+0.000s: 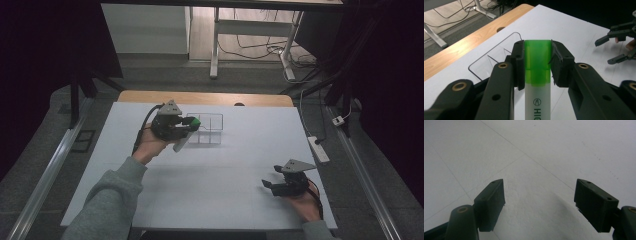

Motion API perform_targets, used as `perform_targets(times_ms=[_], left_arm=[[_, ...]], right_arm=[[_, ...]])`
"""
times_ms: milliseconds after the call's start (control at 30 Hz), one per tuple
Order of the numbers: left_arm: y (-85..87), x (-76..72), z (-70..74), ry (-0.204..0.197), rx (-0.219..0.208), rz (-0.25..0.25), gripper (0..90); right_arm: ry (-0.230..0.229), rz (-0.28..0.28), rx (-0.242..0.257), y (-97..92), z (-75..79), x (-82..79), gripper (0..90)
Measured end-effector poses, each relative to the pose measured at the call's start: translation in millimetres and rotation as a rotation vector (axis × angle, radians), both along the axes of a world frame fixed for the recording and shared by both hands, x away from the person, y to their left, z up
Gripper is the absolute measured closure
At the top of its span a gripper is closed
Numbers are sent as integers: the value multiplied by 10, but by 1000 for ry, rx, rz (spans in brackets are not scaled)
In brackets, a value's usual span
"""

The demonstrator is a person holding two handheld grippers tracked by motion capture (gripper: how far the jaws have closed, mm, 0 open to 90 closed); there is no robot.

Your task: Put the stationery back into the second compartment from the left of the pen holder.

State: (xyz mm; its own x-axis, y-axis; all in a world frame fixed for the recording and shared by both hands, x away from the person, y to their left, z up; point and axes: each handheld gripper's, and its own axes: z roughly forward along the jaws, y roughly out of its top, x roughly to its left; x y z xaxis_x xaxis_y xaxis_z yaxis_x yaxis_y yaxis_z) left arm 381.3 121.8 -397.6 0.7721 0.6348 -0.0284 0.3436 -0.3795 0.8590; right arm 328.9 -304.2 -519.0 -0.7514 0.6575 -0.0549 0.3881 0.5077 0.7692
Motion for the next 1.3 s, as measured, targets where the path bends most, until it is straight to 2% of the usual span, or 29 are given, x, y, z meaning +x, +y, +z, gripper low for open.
perform_targets(times_ms=[233, 467, 767, 1300], left_arm=[[2, 71, 64, -8, -26, 10, 666], [-32, 170, 118, -10, -18, 15, 666], [-64, 291, 168, -16, -27, 32, 666], [-168, 489, 134, -30, -29, 47, 666]], right_arm=[[1, -1, -1, -1, -2, 1, 242], [-1, -3, -6, -1, -5, 0, 242], [-2, -2, -8, -2, -8, 2, 242], [5, -1, -2, -4, -17, 9, 242]])
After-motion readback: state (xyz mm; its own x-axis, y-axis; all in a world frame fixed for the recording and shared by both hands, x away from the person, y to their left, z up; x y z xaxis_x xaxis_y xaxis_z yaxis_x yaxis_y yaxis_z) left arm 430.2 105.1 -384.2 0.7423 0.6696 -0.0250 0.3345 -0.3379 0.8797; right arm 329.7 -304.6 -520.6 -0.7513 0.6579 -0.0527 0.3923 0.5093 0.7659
